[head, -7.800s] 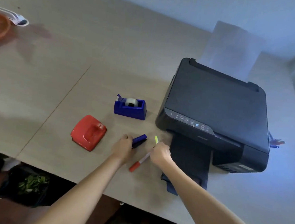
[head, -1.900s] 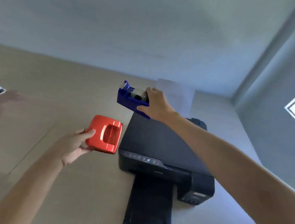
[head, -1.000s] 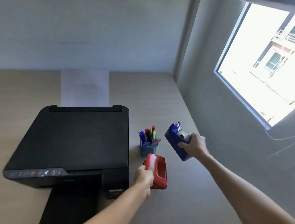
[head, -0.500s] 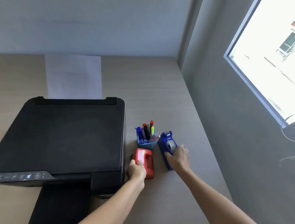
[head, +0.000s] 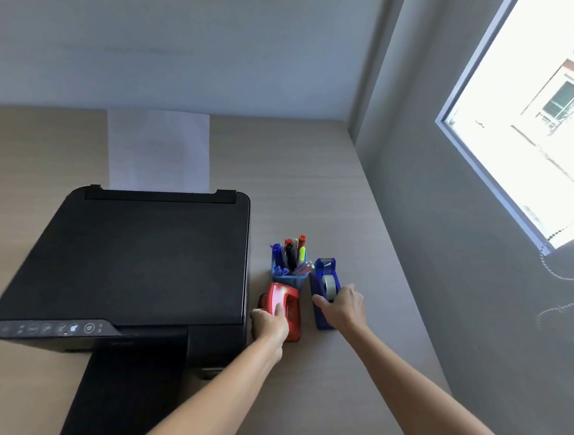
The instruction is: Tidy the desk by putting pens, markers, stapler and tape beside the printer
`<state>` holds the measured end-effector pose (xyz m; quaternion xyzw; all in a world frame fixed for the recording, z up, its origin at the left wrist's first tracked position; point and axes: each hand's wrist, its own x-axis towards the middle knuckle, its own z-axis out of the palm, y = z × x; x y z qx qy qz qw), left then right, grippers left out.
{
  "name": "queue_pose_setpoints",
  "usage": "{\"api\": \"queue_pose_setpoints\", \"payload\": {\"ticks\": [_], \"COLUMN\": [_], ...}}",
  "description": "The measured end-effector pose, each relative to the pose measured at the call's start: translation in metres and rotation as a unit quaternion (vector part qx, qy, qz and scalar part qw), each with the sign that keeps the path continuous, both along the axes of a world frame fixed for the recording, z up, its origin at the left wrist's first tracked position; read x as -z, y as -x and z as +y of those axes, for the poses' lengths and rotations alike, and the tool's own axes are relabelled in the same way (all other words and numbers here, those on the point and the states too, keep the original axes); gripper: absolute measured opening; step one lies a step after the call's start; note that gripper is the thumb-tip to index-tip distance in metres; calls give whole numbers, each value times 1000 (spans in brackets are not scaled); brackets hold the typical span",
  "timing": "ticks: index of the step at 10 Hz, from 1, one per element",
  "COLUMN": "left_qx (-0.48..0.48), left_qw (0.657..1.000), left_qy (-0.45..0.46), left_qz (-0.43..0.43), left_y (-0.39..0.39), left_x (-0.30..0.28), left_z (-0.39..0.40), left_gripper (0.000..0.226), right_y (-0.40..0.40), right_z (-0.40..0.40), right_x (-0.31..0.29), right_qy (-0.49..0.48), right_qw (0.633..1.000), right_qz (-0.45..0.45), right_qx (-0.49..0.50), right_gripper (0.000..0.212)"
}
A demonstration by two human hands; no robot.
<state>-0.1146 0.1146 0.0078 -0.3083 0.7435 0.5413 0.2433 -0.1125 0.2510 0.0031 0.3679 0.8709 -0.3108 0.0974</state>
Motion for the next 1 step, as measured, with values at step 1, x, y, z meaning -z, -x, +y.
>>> {"api": "queue_pose_setpoints", "payload": {"ticks": [1], "left_qx": [86], "left_qw": [996], "left_qy": [-7], "left_qz": [-7], "left_y": [-33], "left_x": [-19], "left_z": [-3], "left_gripper": [66], "right_y": [-11], "right_z": [8], "right_x": [-19], "right_qy": [-17], "right_qw": [1000], "right_qz": [13], "right_qx": [-7], "right_gripper": [94]}}
